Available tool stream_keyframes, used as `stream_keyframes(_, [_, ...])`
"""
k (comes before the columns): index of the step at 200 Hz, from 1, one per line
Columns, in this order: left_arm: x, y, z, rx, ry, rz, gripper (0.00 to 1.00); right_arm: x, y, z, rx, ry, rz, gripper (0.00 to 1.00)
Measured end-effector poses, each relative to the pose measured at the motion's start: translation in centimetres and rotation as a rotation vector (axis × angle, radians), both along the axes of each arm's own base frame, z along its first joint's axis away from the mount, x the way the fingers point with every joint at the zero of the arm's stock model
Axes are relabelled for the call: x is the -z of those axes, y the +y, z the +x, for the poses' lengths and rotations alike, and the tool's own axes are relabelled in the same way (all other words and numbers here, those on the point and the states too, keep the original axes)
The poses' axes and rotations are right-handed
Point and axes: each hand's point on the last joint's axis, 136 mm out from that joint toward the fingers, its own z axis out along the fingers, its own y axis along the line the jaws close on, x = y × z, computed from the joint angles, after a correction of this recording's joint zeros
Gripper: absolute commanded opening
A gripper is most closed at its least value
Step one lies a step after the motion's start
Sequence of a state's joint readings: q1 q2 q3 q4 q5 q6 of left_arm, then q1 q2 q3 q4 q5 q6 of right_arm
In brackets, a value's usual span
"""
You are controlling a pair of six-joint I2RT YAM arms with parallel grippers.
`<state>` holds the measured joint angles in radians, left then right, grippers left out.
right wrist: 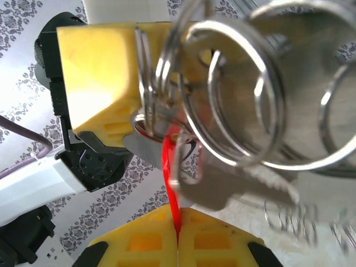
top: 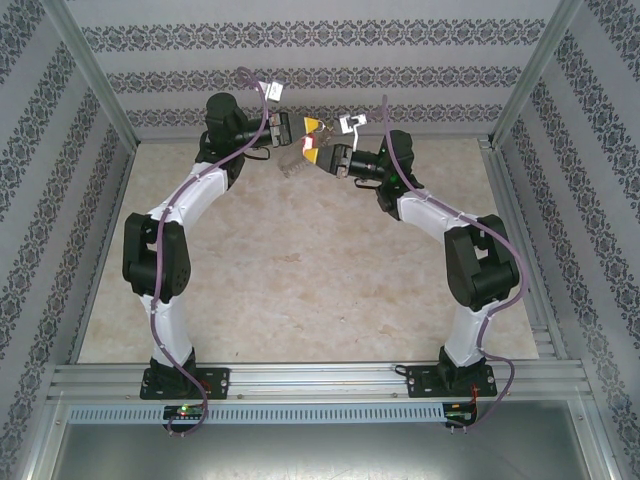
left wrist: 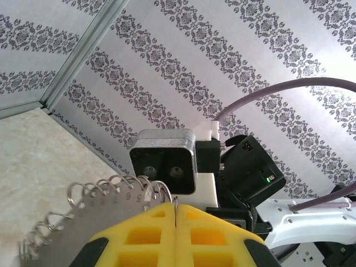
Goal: Put the keys on the keyring
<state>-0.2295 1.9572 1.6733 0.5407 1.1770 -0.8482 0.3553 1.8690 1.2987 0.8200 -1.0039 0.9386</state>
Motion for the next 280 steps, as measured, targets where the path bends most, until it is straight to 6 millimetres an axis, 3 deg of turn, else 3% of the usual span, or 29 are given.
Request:
stream_keyframes(21, [0.3, -0.1, 0.1, -0.006, 0.010, -0.003, 0.00, 1.3, -0.8, -0.1, 0.016, 0.040, -0.014, 0.42])
stream_keyframes(54, [0.4, -0.1, 0.3, -0.022, 0.021, -0.013, 0.00, 2.4, -3.0, -1.0, 0.058, 0.086, -0.031, 0.45])
stream_keyframes(85, [0.2, -0.1, 0.4, -0.029, 0.019, -0.020, 0.00, -0.1, -5.2, -1.7, 0.103, 0.045, -0.015, 0.45])
stream_keyframes(122, [0.6, 0.1, 0.8, -0.059, 0.031, -0.032, 0.00, -4.1, -6.3, -2.7, 0.161, -0.044, 0.020, 0.42])
stream_keyframes(175, [1.3, 0.6, 1.6, -0.116, 0.081, -0.090, 0.00, -5.9, -7.4, 0.9, 0.323, -0.028, 0.096, 0.35])
stream_keyframes(227, [1.4, 1.3, 2.1, -0.171, 0.132, -0.175, 0.00, -4.7, -7.2, 4.8, 0.388, 0.039, 0.171, 0.31])
stream_keyframes(280, [0.3, 2.1, 2.5, -0.216, 0.140, -0.258, 0.00, -5.8, -4.6, 5.0, 0.345, 0.032, 0.223, 0.25])
